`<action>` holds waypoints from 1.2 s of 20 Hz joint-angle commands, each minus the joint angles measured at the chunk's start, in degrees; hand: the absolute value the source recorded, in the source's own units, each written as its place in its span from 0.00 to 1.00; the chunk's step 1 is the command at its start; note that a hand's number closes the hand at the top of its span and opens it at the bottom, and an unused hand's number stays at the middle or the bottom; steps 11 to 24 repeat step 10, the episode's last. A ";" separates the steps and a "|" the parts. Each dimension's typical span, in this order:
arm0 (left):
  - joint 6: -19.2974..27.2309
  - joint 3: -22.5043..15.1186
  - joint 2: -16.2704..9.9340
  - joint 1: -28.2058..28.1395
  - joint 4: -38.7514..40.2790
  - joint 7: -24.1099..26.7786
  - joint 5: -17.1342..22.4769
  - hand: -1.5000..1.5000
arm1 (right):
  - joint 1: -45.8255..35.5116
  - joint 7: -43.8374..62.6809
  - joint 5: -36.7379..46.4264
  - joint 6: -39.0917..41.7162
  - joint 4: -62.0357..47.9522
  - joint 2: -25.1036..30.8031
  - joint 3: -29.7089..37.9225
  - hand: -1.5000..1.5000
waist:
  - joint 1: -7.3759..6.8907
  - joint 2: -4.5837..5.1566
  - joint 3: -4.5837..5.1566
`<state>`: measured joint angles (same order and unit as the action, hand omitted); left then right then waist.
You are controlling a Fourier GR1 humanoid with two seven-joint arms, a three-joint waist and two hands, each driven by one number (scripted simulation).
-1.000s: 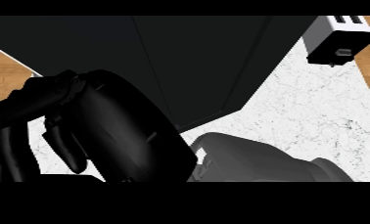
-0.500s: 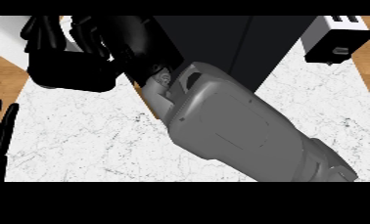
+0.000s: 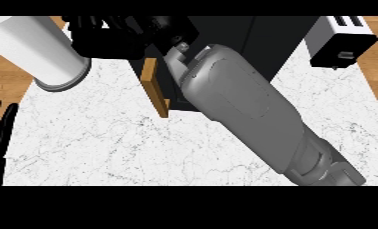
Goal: Pick up the wine, place it into the cabinet and close the cabinet
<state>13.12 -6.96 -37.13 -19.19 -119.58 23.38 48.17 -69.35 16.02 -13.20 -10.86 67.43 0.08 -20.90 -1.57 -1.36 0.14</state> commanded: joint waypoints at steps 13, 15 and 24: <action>-1.10 0.94 1.28 0.96 0.83 -0.11 -1.09 0.00 | 0.08 -8.66 4.57 2.32 -12.79 5.70 4.10 1.00 | -0.50 2.08 -0.05; -1.10 0.94 1.28 0.96 0.83 -0.11 -1.09 0.00 | 0.08 -8.66 4.57 2.32 -12.79 5.70 4.10 1.00 | -0.50 2.08 -0.05; -1.10 0.94 1.28 0.96 0.83 -0.11 -1.09 0.00 | 0.08 -8.66 4.57 2.32 -12.79 5.70 4.10 1.00 | -0.50 2.08 -0.05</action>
